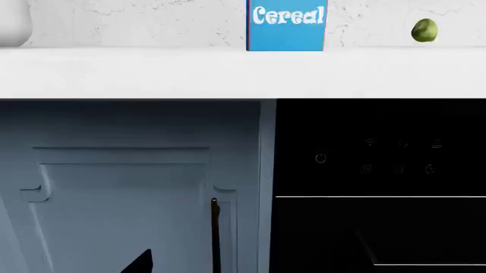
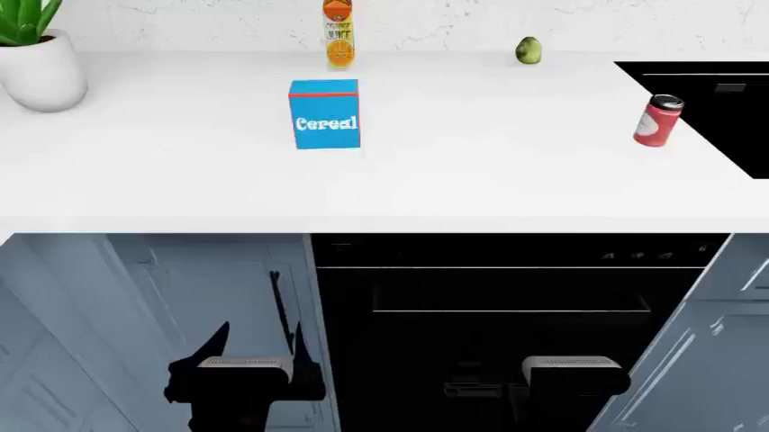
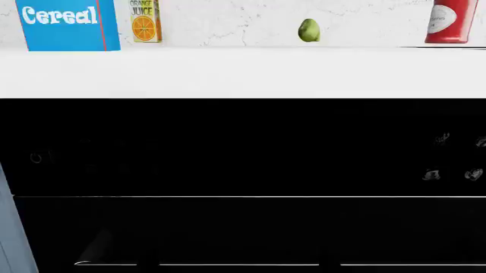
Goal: Pick the cereal and jam from the counter and place them in the cabinets closest to them.
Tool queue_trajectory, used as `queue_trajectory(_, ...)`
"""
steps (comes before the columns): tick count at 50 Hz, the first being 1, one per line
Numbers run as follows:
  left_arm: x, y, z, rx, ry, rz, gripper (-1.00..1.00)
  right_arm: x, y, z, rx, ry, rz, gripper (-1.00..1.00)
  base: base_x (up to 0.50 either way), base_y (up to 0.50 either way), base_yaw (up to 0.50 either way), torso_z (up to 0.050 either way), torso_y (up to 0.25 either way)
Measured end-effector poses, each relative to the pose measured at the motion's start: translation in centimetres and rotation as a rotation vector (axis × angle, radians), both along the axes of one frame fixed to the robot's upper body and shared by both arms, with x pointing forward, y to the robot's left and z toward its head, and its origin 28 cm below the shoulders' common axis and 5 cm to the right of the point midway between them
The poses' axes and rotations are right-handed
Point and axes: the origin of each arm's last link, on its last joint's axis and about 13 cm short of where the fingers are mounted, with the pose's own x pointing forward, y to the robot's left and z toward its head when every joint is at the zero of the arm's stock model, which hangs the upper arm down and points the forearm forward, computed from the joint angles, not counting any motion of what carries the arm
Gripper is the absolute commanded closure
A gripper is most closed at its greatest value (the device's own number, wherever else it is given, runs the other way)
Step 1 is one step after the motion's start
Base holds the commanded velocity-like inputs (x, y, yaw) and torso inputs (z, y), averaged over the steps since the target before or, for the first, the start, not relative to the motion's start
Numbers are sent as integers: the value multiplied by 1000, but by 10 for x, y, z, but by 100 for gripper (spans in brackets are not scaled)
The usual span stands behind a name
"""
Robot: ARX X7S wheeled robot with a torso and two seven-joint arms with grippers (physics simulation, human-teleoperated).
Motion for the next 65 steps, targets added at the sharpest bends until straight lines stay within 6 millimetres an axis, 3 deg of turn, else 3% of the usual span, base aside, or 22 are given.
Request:
queue_trajectory(10, 2, 0, 7, -3, -5, -5, -100, 1, -2, 3, -3, -3, -7, -100, 0, 0, 0, 0, 0)
queue_trajectory(21, 5, 1, 40, 8, -67, -23, -100, 6, -5, 26, -16, -31, -9, -100, 0, 0, 0, 0, 0)
queue_trajectory(36, 24, 8, 117, 28, -163, -84, -100, 23, -11, 91, -8, -102, 38, -100, 4, 0, 0, 11, 9)
queue_trajectory(48, 20, 24, 178, 40, -270, -115, -100, 24, -15, 152, 12, -200, 116, -100, 92, 0, 0, 50, 49)
queue_trajectory(56, 14, 32, 204, 54, -314, -131, -100, 21, -18, 182, 15, -265, 164, -100, 129, 140, 312, 50, 49)
queue_trajectory(65, 8, 38, 222, 67, -348, -141, -100, 20, -20, 199, -7, -299, 195, -100, 54, 3, 500, 50, 45)
